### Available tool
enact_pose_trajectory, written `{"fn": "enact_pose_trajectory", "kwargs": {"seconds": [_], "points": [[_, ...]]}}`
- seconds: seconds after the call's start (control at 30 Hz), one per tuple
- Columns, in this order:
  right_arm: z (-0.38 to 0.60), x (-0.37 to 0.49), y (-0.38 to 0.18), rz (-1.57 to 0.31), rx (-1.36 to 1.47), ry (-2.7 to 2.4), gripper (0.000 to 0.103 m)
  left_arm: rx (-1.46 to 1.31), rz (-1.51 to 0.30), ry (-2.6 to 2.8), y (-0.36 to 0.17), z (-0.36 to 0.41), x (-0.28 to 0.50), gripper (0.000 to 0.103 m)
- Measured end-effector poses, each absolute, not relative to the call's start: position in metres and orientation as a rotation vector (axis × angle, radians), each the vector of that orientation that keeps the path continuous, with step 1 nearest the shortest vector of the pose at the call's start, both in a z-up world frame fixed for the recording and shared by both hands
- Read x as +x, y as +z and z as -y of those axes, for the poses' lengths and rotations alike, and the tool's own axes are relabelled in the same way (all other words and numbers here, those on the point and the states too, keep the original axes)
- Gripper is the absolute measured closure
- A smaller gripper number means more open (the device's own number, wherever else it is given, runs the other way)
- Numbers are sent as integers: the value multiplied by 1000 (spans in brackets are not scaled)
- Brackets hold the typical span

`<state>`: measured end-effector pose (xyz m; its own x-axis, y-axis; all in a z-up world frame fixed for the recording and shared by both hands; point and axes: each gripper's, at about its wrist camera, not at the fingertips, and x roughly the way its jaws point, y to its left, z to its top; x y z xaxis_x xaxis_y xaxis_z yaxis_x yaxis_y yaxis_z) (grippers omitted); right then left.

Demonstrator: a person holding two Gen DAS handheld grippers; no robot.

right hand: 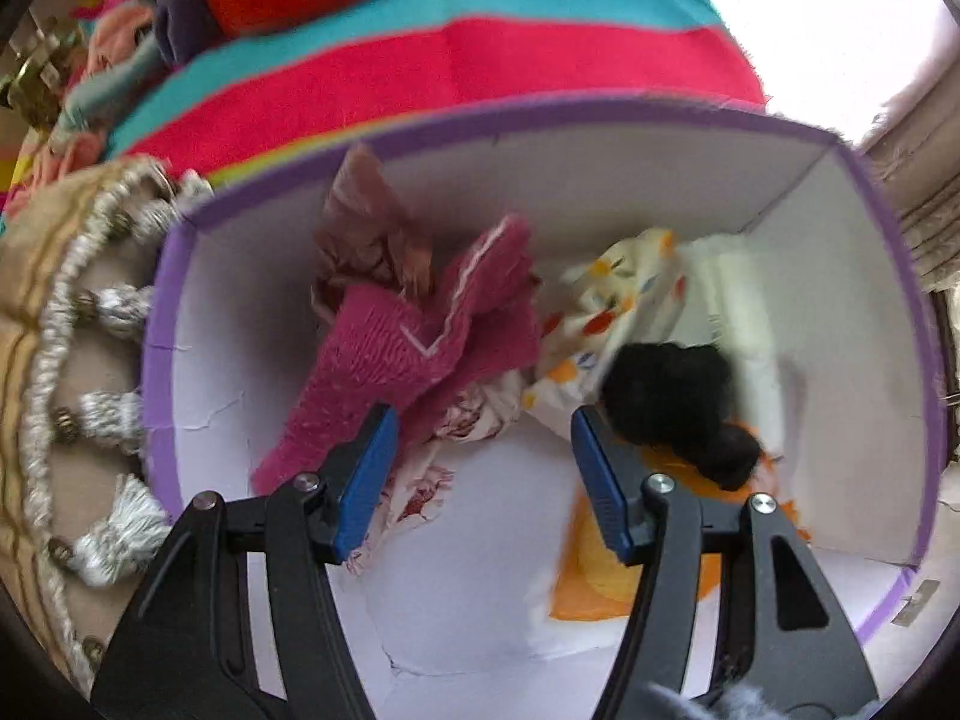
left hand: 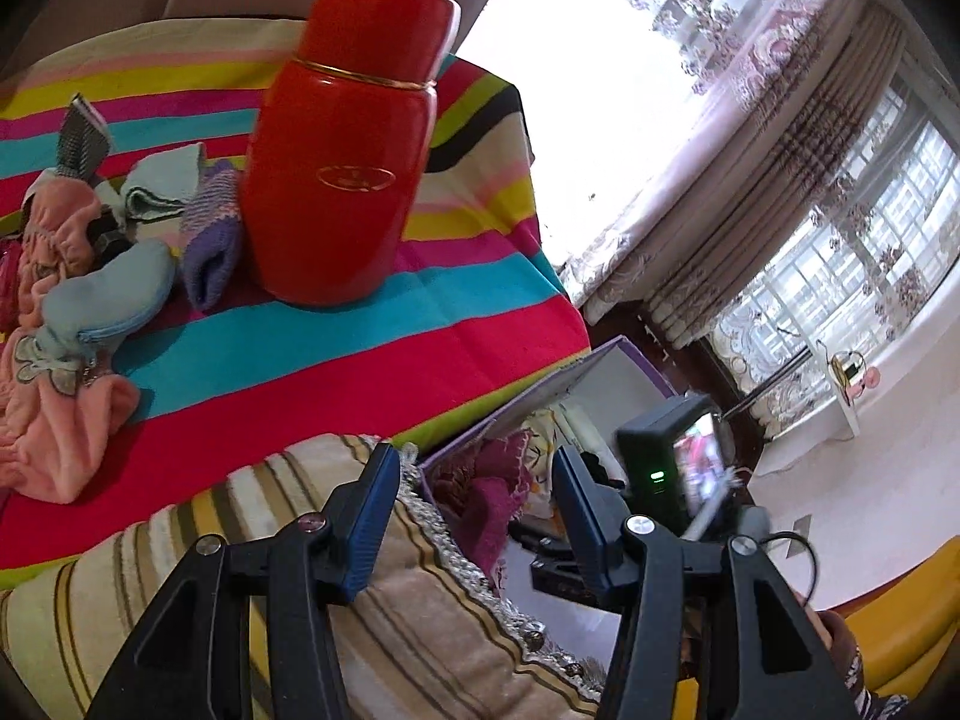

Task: Organize soft objects
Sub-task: 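Move both grippers back over the pile of soft items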

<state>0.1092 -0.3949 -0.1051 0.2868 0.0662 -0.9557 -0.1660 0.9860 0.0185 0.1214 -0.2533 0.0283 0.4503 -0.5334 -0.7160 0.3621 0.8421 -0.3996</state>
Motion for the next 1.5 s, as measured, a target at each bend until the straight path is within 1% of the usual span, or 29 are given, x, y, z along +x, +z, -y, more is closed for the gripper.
{"fn": "enact_pose_trajectory", "kwargs": {"seconds": [0.13,0.17,0.4,0.47,0.63,0.93,1.17,1.27,1.43,1.5], "points": [[379,122,-120,-1313,-117,183,39,-212,-935,-539,32,242,123,49],[374,125,-123,-1322,-118,192,35,-217,-930,-531,33,238,124,49],[367,142,-142,-1350,-131,177,34,-269,-904,-464,36,200,131,49],[369,145,-139,-1345,-131,181,30,-287,-894,-436,37,184,135,49],[387,136,-110,-1287,-139,163,26,-337,-866,-364,40,146,142,49],[393,116,-45,-1167,-150,204,25,-454,-829,-219,39,63,150,49],[349,112,-4,-1048,-130,319,25,-543,-806,-116,38,1,159,49],[332,116,3,-1032,-133,344,25,-588,-812,-90,34,-19,169,49],[299,129,19,-977,-149,406,25,-675,-833,-66,22,-45,192,47],[286,135,25,-950,-145,433,25,-701,-842,-62,17,-52,202,43]]}}
